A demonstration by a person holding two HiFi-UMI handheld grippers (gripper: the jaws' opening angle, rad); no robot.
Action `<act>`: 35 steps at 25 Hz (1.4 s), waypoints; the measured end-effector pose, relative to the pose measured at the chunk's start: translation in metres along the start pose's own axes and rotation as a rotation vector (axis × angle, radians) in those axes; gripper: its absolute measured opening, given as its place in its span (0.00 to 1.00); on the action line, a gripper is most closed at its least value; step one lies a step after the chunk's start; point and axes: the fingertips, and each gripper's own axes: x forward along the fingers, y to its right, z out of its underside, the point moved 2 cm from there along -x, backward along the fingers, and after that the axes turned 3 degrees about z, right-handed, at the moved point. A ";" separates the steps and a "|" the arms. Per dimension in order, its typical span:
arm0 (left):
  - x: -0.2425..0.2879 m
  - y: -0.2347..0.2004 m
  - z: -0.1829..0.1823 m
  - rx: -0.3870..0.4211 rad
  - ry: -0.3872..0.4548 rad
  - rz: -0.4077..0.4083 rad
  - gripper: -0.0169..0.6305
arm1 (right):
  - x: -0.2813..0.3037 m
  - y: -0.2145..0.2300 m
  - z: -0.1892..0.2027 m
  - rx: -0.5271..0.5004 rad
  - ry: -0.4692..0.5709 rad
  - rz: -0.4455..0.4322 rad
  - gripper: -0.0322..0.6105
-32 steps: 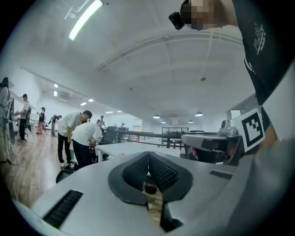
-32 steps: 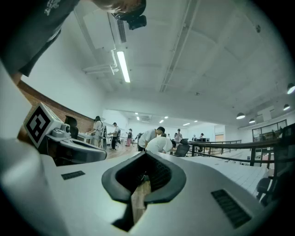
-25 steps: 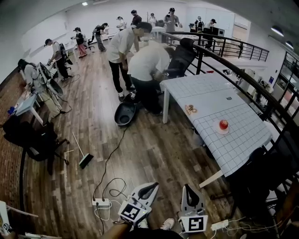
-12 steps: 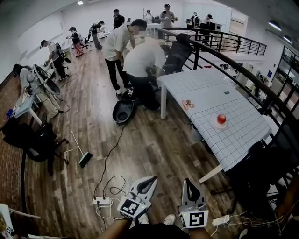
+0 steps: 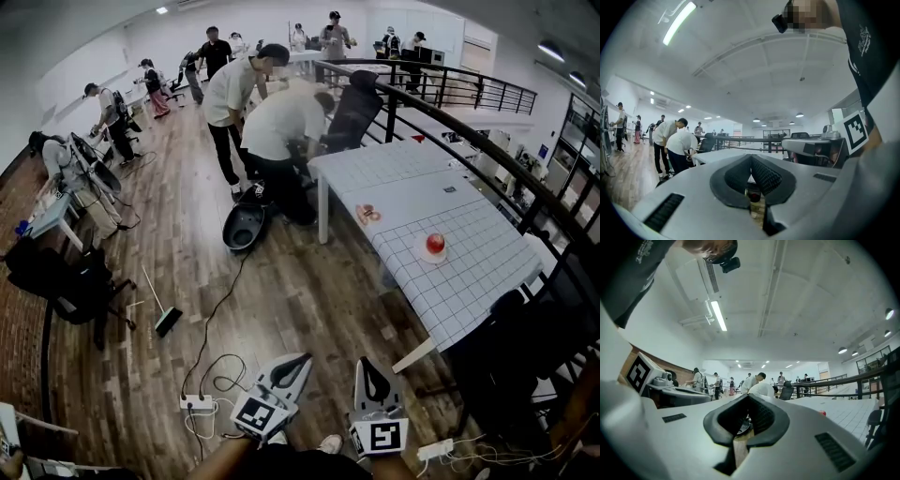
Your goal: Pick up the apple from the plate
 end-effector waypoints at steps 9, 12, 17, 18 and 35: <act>0.027 -0.008 -0.002 -0.001 0.004 -0.019 0.06 | 0.020 0.017 0.007 0.012 -0.001 -0.009 0.09; 0.038 -0.021 0.001 -0.007 0.005 -0.017 0.06 | 0.034 0.023 0.014 0.007 -0.014 -0.005 0.09; 0.062 -0.052 -0.003 -0.013 0.018 0.004 0.06 | 0.071 0.030 0.014 -0.014 -0.009 0.018 0.09; 0.067 -0.059 -0.005 -0.021 0.024 0.009 0.06 | 0.078 0.032 0.013 -0.018 -0.005 0.027 0.09; 0.108 -0.160 -0.004 -0.082 0.056 0.069 0.06 | 0.179 0.030 0.034 -0.014 -0.076 0.102 0.09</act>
